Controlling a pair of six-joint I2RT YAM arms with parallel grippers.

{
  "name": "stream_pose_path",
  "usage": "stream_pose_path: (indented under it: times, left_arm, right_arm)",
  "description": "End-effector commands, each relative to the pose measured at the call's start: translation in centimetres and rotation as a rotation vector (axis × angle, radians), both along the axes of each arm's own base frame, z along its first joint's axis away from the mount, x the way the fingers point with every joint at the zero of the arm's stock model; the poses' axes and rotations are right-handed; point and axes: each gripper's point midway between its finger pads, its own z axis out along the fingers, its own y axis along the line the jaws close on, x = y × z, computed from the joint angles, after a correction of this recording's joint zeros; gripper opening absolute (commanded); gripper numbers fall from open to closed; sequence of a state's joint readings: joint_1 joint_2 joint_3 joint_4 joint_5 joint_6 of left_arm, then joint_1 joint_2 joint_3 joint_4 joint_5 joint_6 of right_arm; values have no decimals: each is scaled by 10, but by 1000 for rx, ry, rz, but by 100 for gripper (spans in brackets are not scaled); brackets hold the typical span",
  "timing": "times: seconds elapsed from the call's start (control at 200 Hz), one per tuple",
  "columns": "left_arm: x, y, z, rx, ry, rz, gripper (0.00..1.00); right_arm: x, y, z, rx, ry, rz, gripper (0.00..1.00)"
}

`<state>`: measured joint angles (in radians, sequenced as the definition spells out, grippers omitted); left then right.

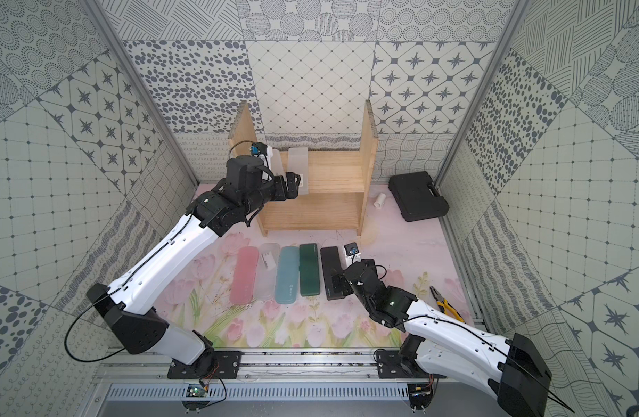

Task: Remove the pencil cases from the shelf
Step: Pick up the pencil case from the shelf.

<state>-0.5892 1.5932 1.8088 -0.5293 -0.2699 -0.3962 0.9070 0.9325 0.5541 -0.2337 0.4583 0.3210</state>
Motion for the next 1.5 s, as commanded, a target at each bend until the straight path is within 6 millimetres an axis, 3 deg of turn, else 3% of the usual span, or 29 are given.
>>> stream_pose_path:
  times: [0.0,0.23,0.4,1.246,1.496]
  left_arm:
    - [16,-8,-18,89,50,5,99]
    - [36,-25,-35,137,66,28,99]
    - [44,-27,-42,199,71,65,98]
    - [58,-25,-70,334,72,128,98]
    - [60,-31,-75,347,77,98,89]
  right_arm:
    - [4,-1,20,61,-65,-15,98]
    - [2,-9,15,63,-65,-28,98]
    - [2,-10,16,70,-69,-34,98]
    - [2,-10,12,73,-49,-31,98]
    - [2,-10,10,72,-43,-29,98]
